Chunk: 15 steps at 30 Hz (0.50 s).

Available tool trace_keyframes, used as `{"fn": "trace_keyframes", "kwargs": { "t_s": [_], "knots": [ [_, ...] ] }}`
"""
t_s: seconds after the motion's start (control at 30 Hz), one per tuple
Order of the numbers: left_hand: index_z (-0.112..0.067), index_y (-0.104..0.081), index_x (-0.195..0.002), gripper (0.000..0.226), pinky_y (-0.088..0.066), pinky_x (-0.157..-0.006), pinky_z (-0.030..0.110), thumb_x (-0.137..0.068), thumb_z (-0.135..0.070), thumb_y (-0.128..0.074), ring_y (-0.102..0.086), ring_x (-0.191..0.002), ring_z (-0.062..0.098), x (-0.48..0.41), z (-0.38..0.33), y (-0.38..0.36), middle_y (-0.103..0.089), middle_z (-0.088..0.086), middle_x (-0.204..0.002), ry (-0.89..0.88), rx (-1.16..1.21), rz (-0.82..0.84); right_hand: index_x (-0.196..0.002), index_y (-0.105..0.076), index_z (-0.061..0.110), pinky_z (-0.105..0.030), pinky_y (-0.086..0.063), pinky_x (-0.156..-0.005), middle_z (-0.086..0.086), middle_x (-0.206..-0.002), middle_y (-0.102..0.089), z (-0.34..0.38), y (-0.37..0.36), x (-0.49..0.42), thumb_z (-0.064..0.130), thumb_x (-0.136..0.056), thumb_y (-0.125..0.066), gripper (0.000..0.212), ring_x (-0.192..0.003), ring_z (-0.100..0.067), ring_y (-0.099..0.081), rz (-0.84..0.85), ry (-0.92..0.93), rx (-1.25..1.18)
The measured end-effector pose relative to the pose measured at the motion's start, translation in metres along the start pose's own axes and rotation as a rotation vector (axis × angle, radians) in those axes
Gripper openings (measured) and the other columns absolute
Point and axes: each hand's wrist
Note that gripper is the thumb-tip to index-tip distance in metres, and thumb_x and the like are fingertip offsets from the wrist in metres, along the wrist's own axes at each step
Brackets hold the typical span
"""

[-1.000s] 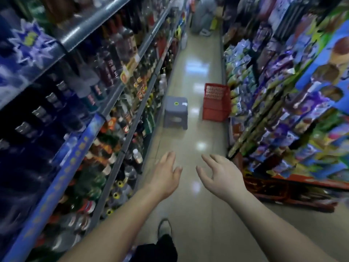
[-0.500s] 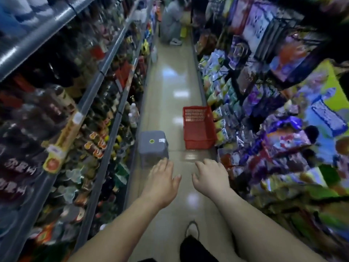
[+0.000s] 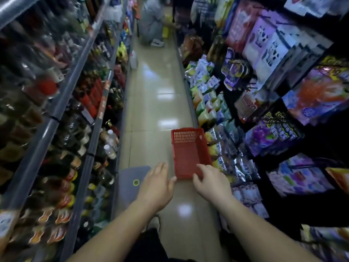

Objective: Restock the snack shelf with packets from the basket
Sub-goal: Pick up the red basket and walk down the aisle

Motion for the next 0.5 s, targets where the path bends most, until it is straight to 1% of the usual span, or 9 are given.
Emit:
{"fn": "trace_keyframes", "kwargs": {
  "t_s": [0.1,0.23,0.37,0.43,0.5],
  "knots": [
    [-0.012,-0.021,-0.161,0.068,-0.026,-0.121,0.035,-0.106,-0.048,-0.037,-0.031,-0.149,0.025,-0.062,-0.006,0.011,-0.030,0.008,-0.165,-0.069,-0.007,0.074,-0.145,-0.054,0.027,-0.037,-0.052,-0.094,0.003,-0.135,-0.064,-0.012,0.017,-0.042,0.050,-0.098,-0.047,0.053,-0.122,-0.022,-0.061,-0.022,-0.086,-0.053],
    [-0.013,-0.023,-0.160,0.068,-0.034,-0.118,0.038,-0.104,-0.050,-0.037,-0.037,-0.146,0.026,-0.139,-0.036,0.016,-0.034,0.009,-0.163,-0.185,-0.039,0.178,-0.142,-0.057,0.030,-0.034,-0.054,-0.091,0.008,-0.133,-0.065,-0.045,0.041,-0.079,0.051,-0.098,-0.046,0.050,-0.119,-0.018,-0.062,-0.030,-0.234,-0.108],
    [-0.010,-0.026,-0.160,0.067,-0.028,-0.121,0.034,-0.105,-0.045,-0.042,-0.033,-0.149,0.026,-0.226,-0.086,0.003,-0.032,0.009,-0.164,-0.289,-0.048,0.235,-0.143,-0.055,0.031,-0.032,-0.049,-0.089,0.006,-0.134,-0.063,-0.095,0.060,-0.125,0.049,-0.101,-0.046,0.046,-0.123,-0.020,-0.060,-0.001,-0.375,-0.169],
    [-0.009,-0.028,-0.159,0.067,-0.026,-0.122,0.032,-0.104,-0.045,-0.044,-0.034,-0.148,0.026,-0.262,-0.111,-0.006,-0.035,0.010,-0.162,-0.322,-0.049,0.243,-0.140,-0.056,0.029,-0.033,-0.049,-0.087,0.004,-0.131,-0.065,-0.122,0.068,-0.150,0.048,-0.102,-0.046,0.044,-0.122,-0.023,-0.061,0.012,-0.414,-0.182],
    [-0.010,-0.032,-0.158,0.068,-0.027,-0.122,0.031,-0.102,-0.047,-0.044,-0.038,-0.146,0.027,-0.297,-0.134,-0.013,-0.039,0.011,-0.159,-0.329,-0.043,0.260,-0.137,-0.058,0.028,-0.034,-0.050,-0.085,0.001,-0.129,-0.066,-0.150,0.074,-0.180,0.047,-0.102,-0.048,0.042,-0.119,-0.025,-0.062,0.024,-0.441,-0.209]
  ]
}}
Point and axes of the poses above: each hand's wrist, its own x-axis away from the middle knuckle, its own y-axis out of the back of the hand, z = x × y
